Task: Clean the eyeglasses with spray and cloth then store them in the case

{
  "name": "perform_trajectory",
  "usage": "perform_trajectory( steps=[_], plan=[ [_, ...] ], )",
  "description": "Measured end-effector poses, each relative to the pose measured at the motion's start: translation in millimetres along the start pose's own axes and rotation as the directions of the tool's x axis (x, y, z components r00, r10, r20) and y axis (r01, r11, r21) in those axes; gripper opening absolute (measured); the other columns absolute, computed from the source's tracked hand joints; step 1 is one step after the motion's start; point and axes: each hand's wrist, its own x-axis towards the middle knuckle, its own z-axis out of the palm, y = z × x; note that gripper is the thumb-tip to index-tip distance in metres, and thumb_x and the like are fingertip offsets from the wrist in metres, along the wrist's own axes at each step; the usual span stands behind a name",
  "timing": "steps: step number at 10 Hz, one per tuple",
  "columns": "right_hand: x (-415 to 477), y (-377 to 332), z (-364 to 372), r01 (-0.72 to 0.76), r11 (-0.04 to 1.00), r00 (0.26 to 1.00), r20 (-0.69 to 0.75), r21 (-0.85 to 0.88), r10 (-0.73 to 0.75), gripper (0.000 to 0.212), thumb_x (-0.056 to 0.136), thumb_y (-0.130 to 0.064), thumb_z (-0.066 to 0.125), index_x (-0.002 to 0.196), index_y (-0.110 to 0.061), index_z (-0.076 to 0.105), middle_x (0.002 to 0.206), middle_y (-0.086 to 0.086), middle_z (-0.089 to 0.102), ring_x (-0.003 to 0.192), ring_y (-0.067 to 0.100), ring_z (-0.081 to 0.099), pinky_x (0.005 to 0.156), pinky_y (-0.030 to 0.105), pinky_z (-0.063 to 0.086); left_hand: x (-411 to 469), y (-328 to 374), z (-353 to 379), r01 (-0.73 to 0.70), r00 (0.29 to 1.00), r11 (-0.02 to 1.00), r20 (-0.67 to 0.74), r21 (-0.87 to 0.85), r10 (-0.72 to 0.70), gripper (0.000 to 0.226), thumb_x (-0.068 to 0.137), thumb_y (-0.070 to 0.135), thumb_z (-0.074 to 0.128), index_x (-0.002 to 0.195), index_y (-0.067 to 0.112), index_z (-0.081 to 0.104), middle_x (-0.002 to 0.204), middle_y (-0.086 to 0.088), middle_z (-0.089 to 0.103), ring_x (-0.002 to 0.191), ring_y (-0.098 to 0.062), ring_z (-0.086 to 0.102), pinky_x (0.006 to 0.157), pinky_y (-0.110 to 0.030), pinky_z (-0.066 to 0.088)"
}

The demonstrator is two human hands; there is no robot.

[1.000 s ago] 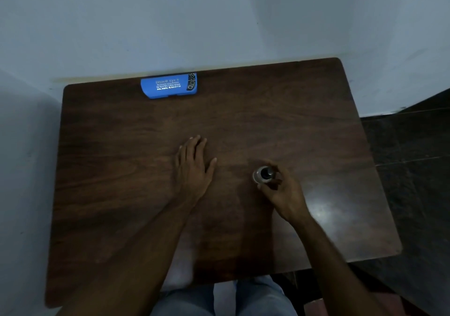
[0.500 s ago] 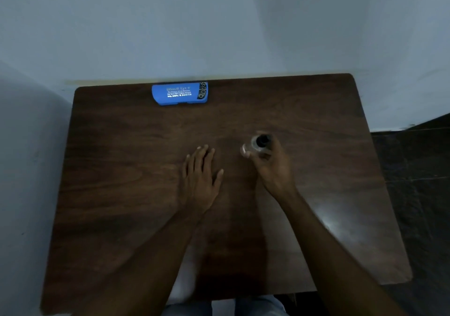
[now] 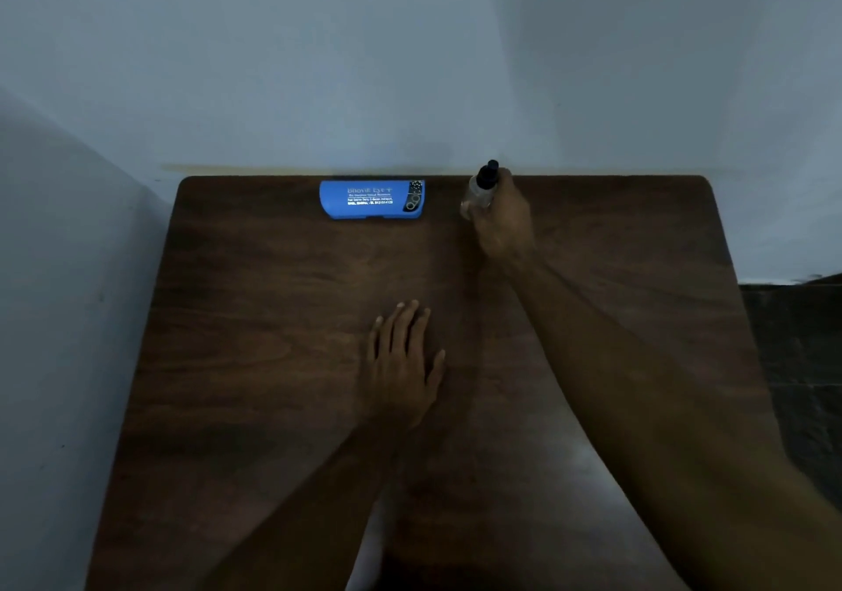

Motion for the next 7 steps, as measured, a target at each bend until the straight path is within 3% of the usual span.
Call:
perform_trajectory(
  steps=[1, 3, 5, 7],
  plan=[
    [11, 0, 2, -0.012, 1.000, 1.000, 0.016, -0.029, 0.012, 0.039, 0.095, -0.009, 0.068, 0.131, -0.002, 0.054, 0.125, 0.017, 0.066, 0.114, 0.034, 0.063, 0.089, 0.037, 0.050, 1, -1, 1, 0.015, 0.999, 1.000, 0.035, 0.001, -0.015, 0.061, 0.103, 0.049, 0.050, 0.155, 0.018, 0.048, 0.166, -0.003, 0.042, 0.156, -0.022, 0.033, 0.127, -0.049, 0.026],
    [17, -1, 8, -0.026, 1.000, 0.998, 0.050, -0.018, 0.027, 0.040, 0.096, -0.011, 0.067, 0.132, -0.003, 0.054, 0.127, 0.017, 0.065, 0.116, 0.034, 0.062, 0.095, 0.048, 0.053, 1, -3, 3, 0.027, 0.996, 1.000, 0.085, 0.000, -0.027, 0.062, 0.104, 0.052, 0.044, 0.157, 0.021, 0.044, 0.168, -0.001, 0.037, 0.158, -0.019, 0.029, 0.129, -0.047, 0.021],
    [15, -3, 9, 0.000, 1.000, 0.999, 0.033, -0.026, 0.001, 0.039, 0.096, -0.009, 0.068, 0.132, 0.000, 0.055, 0.126, 0.018, 0.066, 0.114, 0.034, 0.063, 0.092, 0.042, 0.053, 1, -3, 1, 0.029, 0.993, 1.000, 0.115, -0.011, -0.027, 0.063, 0.102, 0.051, 0.048, 0.156, 0.020, 0.045, 0.168, -0.001, 0.038, 0.158, -0.020, 0.030, 0.129, -0.047, 0.020],
    [-7, -1, 5, 0.012, 0.994, 1.000, 0.016, -0.113, -0.010, 0.061, 0.089, -0.012, 0.075, 0.143, 0.002, 0.049, 0.144, 0.022, 0.051, 0.134, 0.035, 0.048, 0.110, 0.046, 0.045, 3, -1, -6, 0.010, 0.996, 1.000, 0.092, -0.020, -0.008, 0.060, 0.104, 0.049, 0.047, 0.154, 0.018, 0.048, 0.165, -0.004, 0.042, 0.156, -0.022, 0.035, 0.128, -0.048, 0.024]
  ],
)
